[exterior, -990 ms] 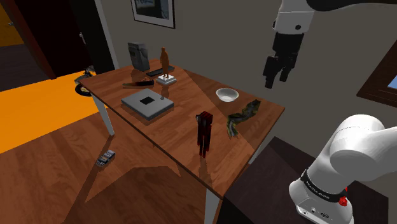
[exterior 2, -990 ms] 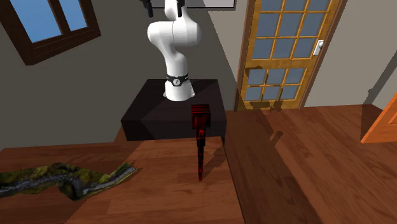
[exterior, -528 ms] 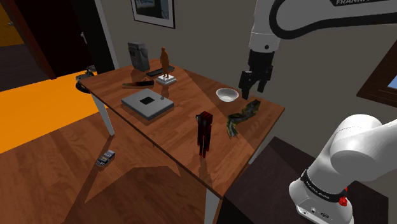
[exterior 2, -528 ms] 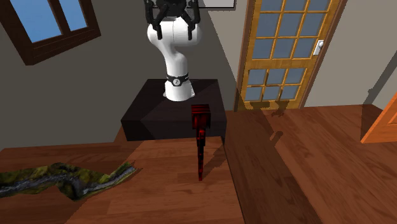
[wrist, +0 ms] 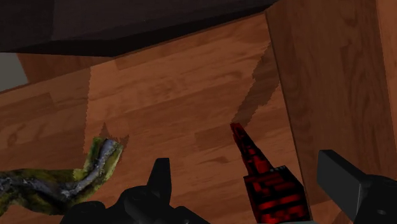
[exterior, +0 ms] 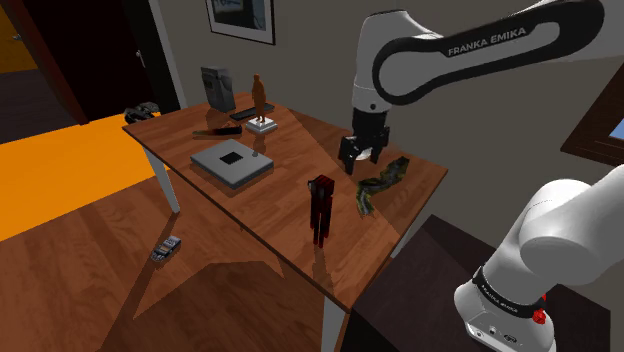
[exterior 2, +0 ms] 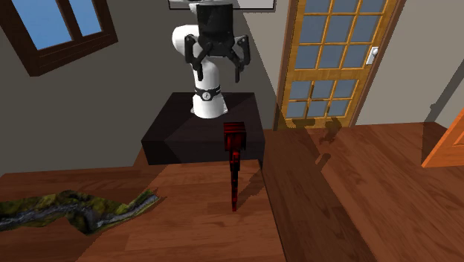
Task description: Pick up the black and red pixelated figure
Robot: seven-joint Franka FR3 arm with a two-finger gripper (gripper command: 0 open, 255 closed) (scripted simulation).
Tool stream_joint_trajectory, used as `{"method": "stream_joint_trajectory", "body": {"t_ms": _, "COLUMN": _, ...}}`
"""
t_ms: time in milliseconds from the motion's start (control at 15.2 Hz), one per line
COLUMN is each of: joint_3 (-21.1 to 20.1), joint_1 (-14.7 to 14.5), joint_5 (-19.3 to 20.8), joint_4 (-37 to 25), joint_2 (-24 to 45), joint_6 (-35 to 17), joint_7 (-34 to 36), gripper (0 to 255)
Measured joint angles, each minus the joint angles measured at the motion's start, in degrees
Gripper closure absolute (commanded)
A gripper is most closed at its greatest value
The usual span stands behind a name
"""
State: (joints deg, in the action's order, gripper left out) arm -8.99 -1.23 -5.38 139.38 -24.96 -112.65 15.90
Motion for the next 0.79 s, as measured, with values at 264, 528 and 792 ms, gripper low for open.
{"method": "stream_joint_trajectory", "body": {"t_ms": 264, "joint_3": -2.03, "joint_1": -0.02, "joint_5": 0.78, "joint_4": -2.37, "joint_2": 8.62, "joint_6": -7.07, "joint_7": 2.67, "gripper": 0}}
{"method": "stream_joint_trajectory", "body": {"t_ms": 528, "joint_3": -3.75, "joint_1": -0.19, "joint_5": 2.38, "joint_4": -5.81, "joint_2": 16.68, "joint_6": -12.37, "joint_7": 5.83, "gripper": 0}}
{"method": "stream_joint_trajectory", "body": {"t_ms": 792, "joint_3": -3.87, "joint_1": -0.01, "joint_5": 3.21, "joint_4": -5.63, "joint_2": 20.04, "joint_6": -16.03, "joint_7": 6.31, "gripper": 0}}
